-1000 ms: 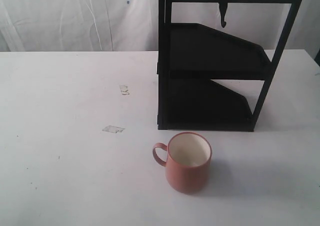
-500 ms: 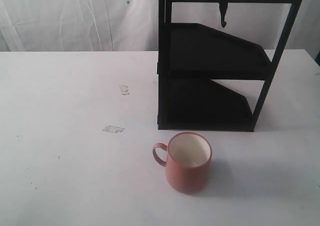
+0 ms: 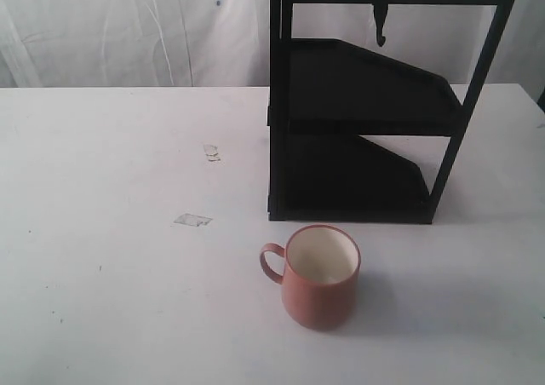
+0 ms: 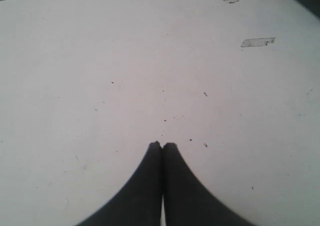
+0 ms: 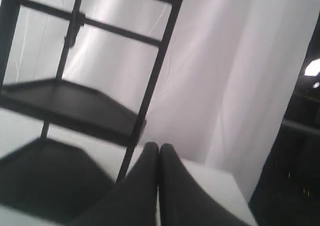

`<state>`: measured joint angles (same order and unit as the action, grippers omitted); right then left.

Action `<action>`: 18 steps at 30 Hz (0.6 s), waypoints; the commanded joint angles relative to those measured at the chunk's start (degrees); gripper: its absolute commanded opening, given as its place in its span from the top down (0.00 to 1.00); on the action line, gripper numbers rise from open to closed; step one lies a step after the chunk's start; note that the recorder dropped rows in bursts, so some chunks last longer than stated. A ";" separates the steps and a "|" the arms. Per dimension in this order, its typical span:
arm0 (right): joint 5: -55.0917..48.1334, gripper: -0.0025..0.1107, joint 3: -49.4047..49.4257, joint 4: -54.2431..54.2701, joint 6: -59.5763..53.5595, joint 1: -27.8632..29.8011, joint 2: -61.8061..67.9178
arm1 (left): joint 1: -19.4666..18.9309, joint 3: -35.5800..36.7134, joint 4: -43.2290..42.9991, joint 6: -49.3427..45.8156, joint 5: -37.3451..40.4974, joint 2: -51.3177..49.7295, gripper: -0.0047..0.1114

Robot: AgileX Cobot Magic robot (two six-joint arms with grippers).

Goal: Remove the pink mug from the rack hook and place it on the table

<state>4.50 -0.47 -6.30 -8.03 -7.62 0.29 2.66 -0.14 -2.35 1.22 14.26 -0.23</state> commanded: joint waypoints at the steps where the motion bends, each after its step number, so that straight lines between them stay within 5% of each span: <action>1: -21.05 0.98 0.47 5.40 -0.29 0.29 -0.29 | -0.21 0.14 0.66 0.00 -0.10 0.23 0.95; 12: -23.69 0.98 0.47 7.94 -0.13 0.58 -0.29 | -0.21 0.14 0.66 0.00 -0.10 0.23 0.95; 18: -24.07 0.98 0.47 8.22 0.66 13.59 -0.29 | -0.21 0.14 0.66 0.00 0.36 0.23 0.95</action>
<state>-19.57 0.04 1.56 -7.79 1.86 0.16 2.66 -0.14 -2.35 1.22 14.38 -0.23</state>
